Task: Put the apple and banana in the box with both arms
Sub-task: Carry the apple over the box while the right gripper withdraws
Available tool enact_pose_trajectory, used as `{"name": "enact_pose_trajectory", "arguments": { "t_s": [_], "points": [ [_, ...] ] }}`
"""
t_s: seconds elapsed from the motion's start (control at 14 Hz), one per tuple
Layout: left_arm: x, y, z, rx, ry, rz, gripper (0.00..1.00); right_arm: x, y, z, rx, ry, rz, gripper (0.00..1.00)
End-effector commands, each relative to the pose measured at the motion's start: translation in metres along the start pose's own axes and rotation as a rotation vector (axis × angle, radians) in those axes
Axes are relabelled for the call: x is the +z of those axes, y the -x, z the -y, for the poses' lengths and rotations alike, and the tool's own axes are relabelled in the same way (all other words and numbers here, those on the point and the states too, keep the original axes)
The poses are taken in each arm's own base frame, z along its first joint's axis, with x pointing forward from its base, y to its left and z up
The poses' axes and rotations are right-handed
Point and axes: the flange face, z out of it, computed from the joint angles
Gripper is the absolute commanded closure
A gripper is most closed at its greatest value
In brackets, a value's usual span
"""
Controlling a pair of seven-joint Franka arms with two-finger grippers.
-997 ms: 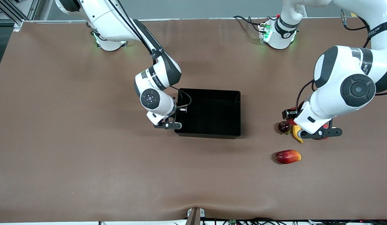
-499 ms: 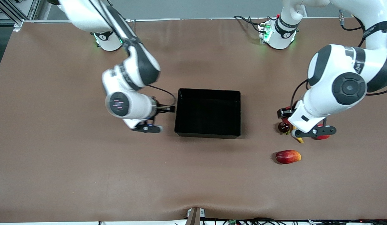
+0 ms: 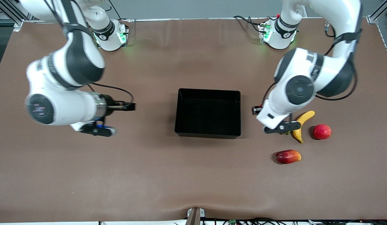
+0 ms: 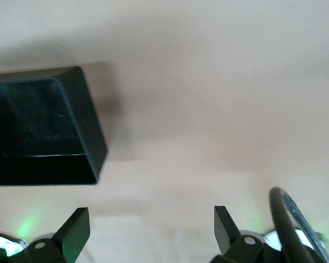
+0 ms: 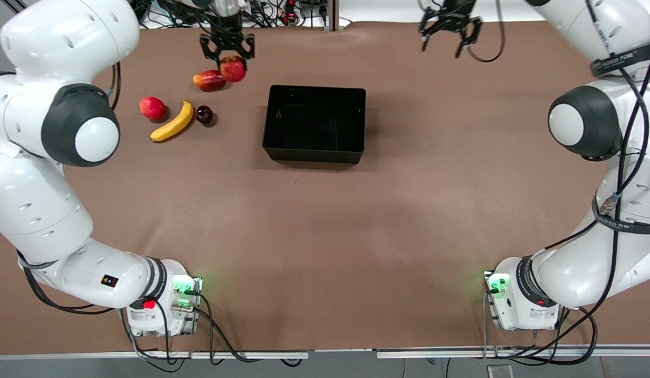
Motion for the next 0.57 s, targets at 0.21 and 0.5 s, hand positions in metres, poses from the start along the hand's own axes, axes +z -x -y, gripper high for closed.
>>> {"name": "enact_pose_trajectory", "arguments": {
  "t_s": [0.21, 0.5],
  "points": [
    [0.044, 0.031, -0.046, -0.078, 0.033, -0.05, 1.0, -0.099, 0.044, -0.098, 0.009, 0.052, -0.126, 0.0],
    [0.079, 0.057, -0.08, -0.103, 0.04, -0.07, 1.0, -0.132, 0.089, -0.14, -0.079, 0.17, -0.203, 0.0]
  ]
}}
